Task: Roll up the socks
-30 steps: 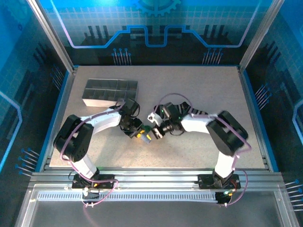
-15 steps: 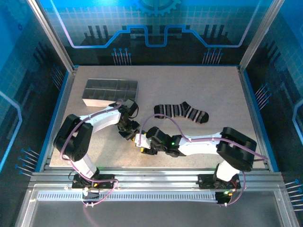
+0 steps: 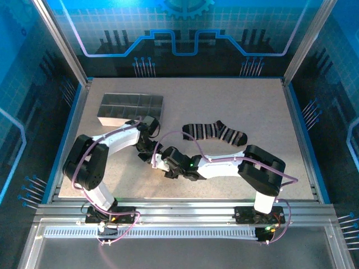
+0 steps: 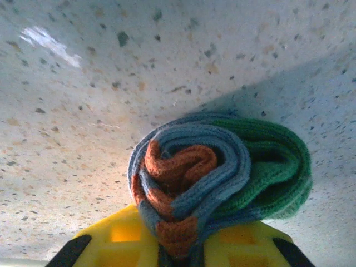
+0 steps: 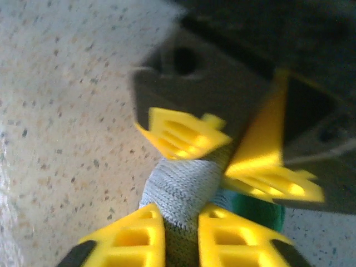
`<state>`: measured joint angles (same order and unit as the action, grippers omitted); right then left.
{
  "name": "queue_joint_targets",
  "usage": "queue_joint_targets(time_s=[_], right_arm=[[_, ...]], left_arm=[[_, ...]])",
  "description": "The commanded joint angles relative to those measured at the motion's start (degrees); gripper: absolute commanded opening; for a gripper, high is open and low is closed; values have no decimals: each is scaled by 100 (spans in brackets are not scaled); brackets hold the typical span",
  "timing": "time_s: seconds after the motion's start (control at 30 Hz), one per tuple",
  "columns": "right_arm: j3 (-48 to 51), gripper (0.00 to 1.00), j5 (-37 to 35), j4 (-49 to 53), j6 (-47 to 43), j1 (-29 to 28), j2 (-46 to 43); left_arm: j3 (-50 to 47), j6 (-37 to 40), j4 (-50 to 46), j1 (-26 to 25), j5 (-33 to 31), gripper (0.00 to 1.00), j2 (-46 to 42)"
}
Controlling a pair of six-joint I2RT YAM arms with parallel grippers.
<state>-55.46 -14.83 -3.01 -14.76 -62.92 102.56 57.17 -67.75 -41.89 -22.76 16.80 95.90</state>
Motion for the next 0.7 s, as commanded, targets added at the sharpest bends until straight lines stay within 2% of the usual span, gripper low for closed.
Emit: queue_joint_targets(time_s=[0.0,0.07,0.17,0.23,0.43,0.67], right_arm=[[46,2,223,874,240,290,311],[52,0,538,984,317,392,326],[9,0,1140,1159,469,599,401],[-13,0,1489,1218,546,717,448],[-95,0,2285,1276,833,1104,560],[-134,0,3444,1181,1449,1791,759]], left_arm=[[-282,-171,-349,185,130,23,-303],[-341,-247,-281,307,249,33,-482],[-429,-418,-92,510,313,62,-818],[-466,-524,39,620,291,71,-1035],[-683,-640,499,738,177,76,-1502],[-1004,-538,1157,645,416,70,-1516]])
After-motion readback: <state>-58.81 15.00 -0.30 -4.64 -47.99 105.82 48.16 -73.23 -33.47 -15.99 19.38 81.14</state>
